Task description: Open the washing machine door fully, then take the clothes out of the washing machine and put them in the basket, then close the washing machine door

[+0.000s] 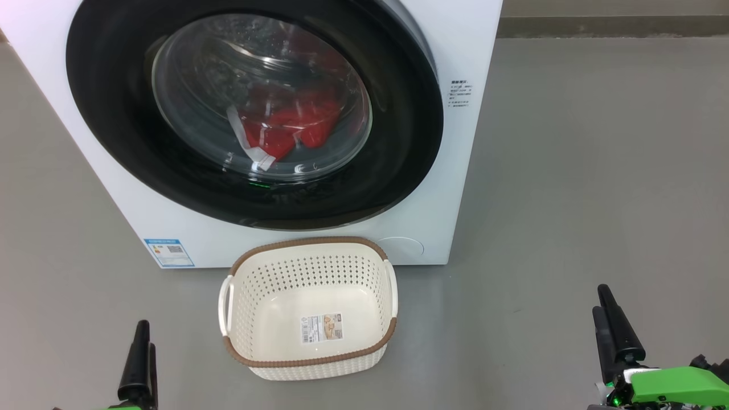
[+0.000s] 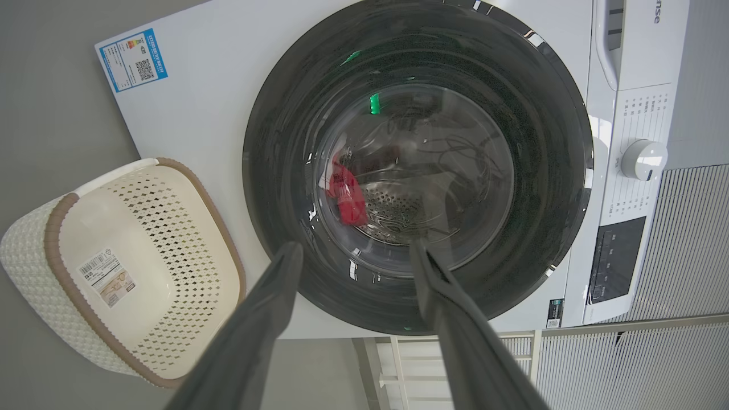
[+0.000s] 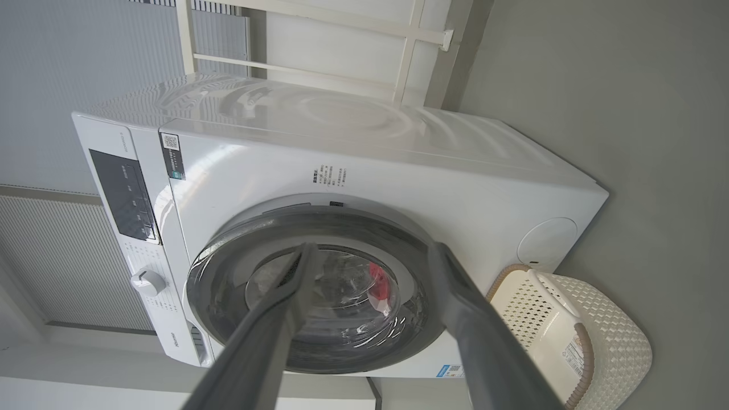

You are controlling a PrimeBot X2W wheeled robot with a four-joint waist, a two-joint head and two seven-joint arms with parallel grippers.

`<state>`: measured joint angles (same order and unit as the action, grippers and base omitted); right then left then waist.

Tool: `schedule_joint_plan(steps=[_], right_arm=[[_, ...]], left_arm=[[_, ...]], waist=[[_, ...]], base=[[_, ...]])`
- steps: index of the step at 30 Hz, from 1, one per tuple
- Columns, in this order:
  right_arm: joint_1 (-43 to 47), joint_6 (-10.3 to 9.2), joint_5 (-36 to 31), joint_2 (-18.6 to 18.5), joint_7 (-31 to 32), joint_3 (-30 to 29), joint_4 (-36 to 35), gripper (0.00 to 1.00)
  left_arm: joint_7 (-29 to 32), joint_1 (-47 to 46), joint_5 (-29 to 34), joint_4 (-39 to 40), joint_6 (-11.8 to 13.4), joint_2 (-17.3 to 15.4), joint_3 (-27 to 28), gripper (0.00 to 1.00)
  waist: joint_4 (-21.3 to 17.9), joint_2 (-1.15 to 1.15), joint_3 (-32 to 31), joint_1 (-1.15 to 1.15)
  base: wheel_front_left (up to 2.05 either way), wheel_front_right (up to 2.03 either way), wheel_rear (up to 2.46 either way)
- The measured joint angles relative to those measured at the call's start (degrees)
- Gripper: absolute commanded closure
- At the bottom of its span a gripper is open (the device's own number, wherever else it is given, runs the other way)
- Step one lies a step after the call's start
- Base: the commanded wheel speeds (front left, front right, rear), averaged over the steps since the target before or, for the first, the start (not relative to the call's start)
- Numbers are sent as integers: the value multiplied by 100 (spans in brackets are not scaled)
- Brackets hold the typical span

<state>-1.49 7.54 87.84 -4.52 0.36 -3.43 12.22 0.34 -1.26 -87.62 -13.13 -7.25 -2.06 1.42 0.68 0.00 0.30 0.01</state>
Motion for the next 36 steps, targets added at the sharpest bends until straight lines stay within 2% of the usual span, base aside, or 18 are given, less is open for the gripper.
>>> schedule_joint_plan(steps=[28, 36], right_arm=[[-99, 0, -1789, -353, -467, 541, -407, 0], [-121, 0, -2572, -493, -610, 740, -530, 0]], left_arm=[[-474, -18, 2292, 148, 0, -167, -303, 0], [-604, -18, 3315, 193, 0, -190, -296, 0]], waist=[[20, 0, -19, 0], [25, 0, -36, 0]], base=[[0, 0, 0], [0, 0, 0]])
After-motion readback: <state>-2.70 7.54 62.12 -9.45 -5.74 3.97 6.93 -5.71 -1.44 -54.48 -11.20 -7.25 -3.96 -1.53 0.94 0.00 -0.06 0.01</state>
